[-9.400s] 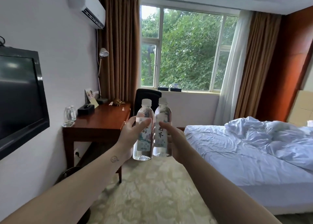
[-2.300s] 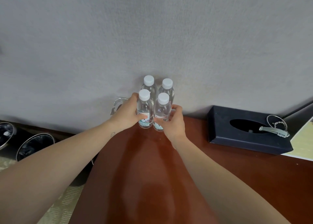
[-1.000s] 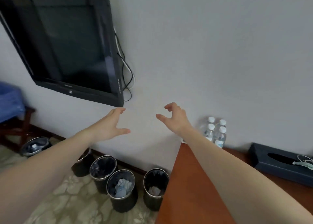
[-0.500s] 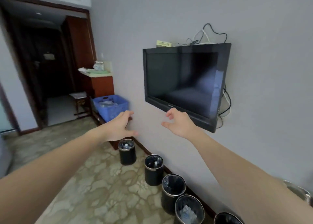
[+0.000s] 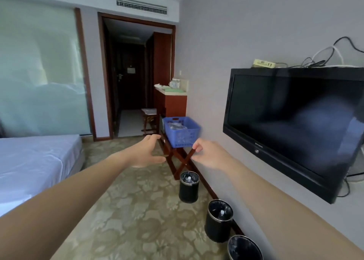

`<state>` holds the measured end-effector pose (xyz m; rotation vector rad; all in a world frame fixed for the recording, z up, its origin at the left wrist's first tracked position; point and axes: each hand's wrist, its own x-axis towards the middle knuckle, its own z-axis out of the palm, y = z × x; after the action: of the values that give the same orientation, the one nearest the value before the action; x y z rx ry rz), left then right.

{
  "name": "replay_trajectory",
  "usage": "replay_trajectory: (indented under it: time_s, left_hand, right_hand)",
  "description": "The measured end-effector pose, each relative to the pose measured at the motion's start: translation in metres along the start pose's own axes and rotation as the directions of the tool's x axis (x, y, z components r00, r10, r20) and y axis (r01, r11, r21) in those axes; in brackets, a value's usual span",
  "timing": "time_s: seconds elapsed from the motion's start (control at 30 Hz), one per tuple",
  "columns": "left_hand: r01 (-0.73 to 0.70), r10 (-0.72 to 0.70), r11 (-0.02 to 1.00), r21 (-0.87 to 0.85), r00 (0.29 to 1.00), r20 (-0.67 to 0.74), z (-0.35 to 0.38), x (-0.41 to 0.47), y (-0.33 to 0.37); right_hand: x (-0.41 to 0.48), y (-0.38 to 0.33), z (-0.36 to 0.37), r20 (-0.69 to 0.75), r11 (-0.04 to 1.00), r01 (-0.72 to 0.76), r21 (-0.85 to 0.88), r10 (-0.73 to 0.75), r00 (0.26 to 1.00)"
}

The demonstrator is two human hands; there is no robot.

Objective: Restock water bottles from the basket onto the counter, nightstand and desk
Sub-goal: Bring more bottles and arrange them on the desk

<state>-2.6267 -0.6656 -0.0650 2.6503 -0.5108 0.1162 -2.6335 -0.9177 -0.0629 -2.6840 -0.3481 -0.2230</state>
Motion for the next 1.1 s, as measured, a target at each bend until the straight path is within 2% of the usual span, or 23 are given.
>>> replay_trajectory:
  time_s: [0.43, 0.77, 1.1]
  left_hand:
    - [0.105, -0.102, 0.994, 0.031, 0.992, -0.077, -0.006, 0.113, -0.030]
    - [0.178, -0.173, 0.981, 0.080, 0.983, -0.061, 0.027, 0.179, -0.046]
    - [0.222, -0.216, 0.971, 0.084, 0.974, -0.075, 0.023, 0.226, -0.110]
  right_hand:
    - [0.146, 0.038, -0.004, 0.143, 0.986, 0.156, -0.066, -0.145, 0.979]
    - [0.216, 0.095, 0.014, 0.178, 0.990, 0.131, -0.060, -0.119, 0.977]
    - [0.292, 0.080, 0.056, 0.203, 0.980, 0.183, -0.079, -0.164, 0.965]
